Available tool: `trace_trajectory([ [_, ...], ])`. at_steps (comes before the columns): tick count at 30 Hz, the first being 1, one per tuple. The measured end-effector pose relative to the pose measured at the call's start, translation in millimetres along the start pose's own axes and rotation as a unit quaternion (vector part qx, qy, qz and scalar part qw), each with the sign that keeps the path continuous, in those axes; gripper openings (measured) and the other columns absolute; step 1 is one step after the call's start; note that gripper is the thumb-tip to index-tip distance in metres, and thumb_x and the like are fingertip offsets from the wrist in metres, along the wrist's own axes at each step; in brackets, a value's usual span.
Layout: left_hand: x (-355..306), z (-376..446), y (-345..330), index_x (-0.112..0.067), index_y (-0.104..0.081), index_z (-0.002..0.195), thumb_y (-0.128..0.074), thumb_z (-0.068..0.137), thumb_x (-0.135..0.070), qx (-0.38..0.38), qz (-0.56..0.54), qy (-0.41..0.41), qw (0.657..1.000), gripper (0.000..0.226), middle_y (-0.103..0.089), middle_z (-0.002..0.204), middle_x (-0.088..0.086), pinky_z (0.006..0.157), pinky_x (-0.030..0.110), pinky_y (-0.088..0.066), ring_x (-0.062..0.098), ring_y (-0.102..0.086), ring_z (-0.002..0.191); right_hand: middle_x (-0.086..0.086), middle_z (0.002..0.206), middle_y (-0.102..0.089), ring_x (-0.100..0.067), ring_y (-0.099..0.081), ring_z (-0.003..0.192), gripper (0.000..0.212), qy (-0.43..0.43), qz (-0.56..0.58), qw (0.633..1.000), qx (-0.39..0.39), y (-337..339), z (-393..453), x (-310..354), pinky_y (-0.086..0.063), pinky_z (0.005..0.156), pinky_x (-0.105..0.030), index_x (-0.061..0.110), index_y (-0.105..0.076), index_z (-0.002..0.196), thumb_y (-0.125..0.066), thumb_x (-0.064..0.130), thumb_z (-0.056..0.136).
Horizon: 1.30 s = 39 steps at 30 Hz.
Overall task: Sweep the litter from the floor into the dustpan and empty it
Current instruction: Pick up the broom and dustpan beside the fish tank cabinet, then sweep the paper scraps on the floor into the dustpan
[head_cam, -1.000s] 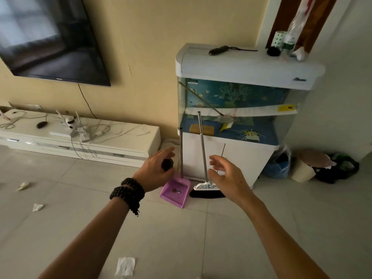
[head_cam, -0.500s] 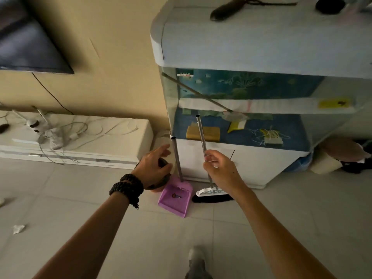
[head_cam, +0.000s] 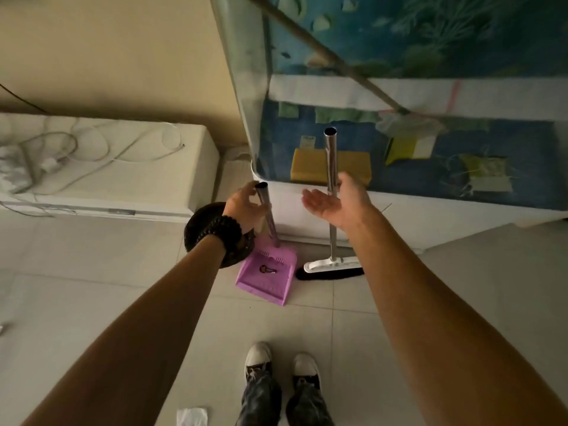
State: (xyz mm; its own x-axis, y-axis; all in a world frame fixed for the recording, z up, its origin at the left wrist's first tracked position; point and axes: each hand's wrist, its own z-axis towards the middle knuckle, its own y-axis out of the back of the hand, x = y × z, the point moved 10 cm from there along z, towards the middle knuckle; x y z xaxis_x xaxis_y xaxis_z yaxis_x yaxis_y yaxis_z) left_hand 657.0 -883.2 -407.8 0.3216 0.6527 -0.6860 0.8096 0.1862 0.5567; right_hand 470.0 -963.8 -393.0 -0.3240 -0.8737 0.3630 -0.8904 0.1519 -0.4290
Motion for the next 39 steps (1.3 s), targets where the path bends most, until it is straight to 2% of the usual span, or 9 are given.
trace_trajectory([
  [4, 1.7, 15.9, -10.3, -0.026, -0.064, 0.108, -0.067, 0.092, -0.019, 0.021, 0.021, -0.032, 0.999, 0.017, -0.073, 0.108, 0.006, 0.063, 0.021, -0.058, 0.028, -0.071, 0.088, -0.033, 0.113, -0.051, -0.043, -0.062, 0.099, 0.008, -0.004, 0.211, 0.978, -0.008, -5.1, 21.7, 10.3, -0.059, 0.078, -0.047, 0.004, -0.05, 0.103, -0.049, 0.01, 0.098],
  [9, -3.7, 9.0, -31.5, -0.012, -0.066, 0.099, -0.071, 0.092, -0.022, 0.075, 0.145, -0.118, 0.98, 0.013, -0.067, 0.11, 0.015, 0.094, 0.043, -0.055, 0.031, -0.067, 0.099, -0.029, 0.104, -0.061, -0.038, -0.065, 0.077, 0.025, -0.03, 0.322, 0.946, -0.024, -0.1, 30.8, 15.0, -0.057, 0.043, -0.041, -0.001, -0.055, 0.12, -0.053, 0.005, 0.096],
  [13, -9.2, -10.0, -55.6, -0.011, -0.076, 0.104, -0.063, 0.097, -0.025, 0.126, 0.208, -0.149, 0.958, 0.02, -0.068, 0.107, 0.011, 0.097, 0.042, -0.054, 0.027, -0.066, 0.1, -0.02, 0.074, -0.057, -0.026, -0.057, 0.055, 0.026, -0.043, 0.329, 0.941, -0.069, 17.7, 19.2, 9.3, -0.049, 0.03, -0.025, -0.005, -0.059, 0.084, -0.042, 0.007, 0.1],
  [16, -16.6, -26.1, -65.0, -0.014, -0.078, 0.102, -0.062, 0.096, -0.026, 0.134, 0.231, -0.163, 0.95, 0.021, -0.075, 0.102, 0.008, 0.092, 0.041, -0.057, 0.025, -0.069, 0.096, -0.016, 0.067, -0.052, -0.022, -0.053, 0.052, 0.035, -0.049, 0.321, 0.942, -0.086, 33.3, 4.5, 9.5, -0.047, 0.028, -0.022, -0.004, -0.054, 0.074, -0.037, 0.009, 0.101],
  [20, -19.0, -49.5, -56.7, -0.016, -0.078, 0.1, -0.06, 0.094, -0.027, 0.082, 0.243, -0.144, 0.956, 0.022, -0.078, 0.096, 0.006, 0.078, 0.034, -0.059, 0.025, -0.072, 0.089, -0.016, 0.07, -0.053, -0.021, -0.053, 0.055, 0.036, -0.055, 0.294, 0.95, -0.086, 51.6, -20.7, 12.8, -0.045, 0.026, -0.022, -0.004, -0.055, 0.072, -0.038, 0.011, 0.1],
  [24, -29.6, -76.2, -29.9, -0.016, -0.075, 0.093, -0.061, 0.091, -0.032, 0.005, 0.268, -0.134, 0.954, 0.021, -0.074, 0.083, 0.006, 0.053, 0.022, -0.037, 0.027, -0.067, 0.076, -0.016, 0.067, -0.053, -0.021, -0.054, 0.053, 0.038, -0.051, 0.243, 0.965, -0.082, 61.5, -52.6, 6.5, -0.042, 0.024, -0.022, -0.002, -0.053, 0.071, -0.035, 0.012, 0.101],
  [29, -31.8, -123.7, 13.7, -0.017, -0.071, 0.086, -0.06, 0.089, -0.029, -0.048, 0.26, -0.084, 0.961, 0.017, -0.069, 0.079, 0.005, 0.06, 0.031, -0.043, 0.028, -0.067, 0.076, -0.014, 0.033, -0.05, -0.02, -0.05, 0.021, 0.035, -0.061, 0.123, 0.989, -0.059, 60.0, -102.6, -21.9, -0.044, 0.025, -0.02, 0.001, -0.048, 0.068, -0.035, 0.005, 0.1],
  [35, 14.5, -217.7, 71.9, -0.018, -0.077, 0.091, -0.06, 0.09, -0.026, -0.108, 0.216, -0.001, 0.97, 0.019, -0.069, 0.083, 0.006, 0.061, 0.029, -0.044, 0.025, -0.059, 0.072, -0.013, 0.058, -0.046, -0.015, -0.046, 0.054, 0.033, -0.089, -0.057, 0.994, -0.035, 70.4, -164.5, -74.1, -0.043, 0.026, -0.018, 0.002, -0.046, 0.071, -0.029, -0.007, 0.097],
  [39, 74.2, -290.8, 101.2, -0.007, -0.069, 0.073, -0.056, 0.09, -0.02, -0.178, 0.104, 0.078, 0.975, 0.025, -0.059, 0.063, 0.006, 0.043, 0.022, -0.038, 0.021, -0.057, 0.05, -0.012, 0.051, -0.046, -0.015, -0.05, 0.036, 0.031, -0.099, -0.139, 0.985, -0.012, 80.6, -201.4, -118.5, -0.042, 0.026, -0.017, 0.003, -0.045, 0.069, -0.033, -0.006, 0.096],
])
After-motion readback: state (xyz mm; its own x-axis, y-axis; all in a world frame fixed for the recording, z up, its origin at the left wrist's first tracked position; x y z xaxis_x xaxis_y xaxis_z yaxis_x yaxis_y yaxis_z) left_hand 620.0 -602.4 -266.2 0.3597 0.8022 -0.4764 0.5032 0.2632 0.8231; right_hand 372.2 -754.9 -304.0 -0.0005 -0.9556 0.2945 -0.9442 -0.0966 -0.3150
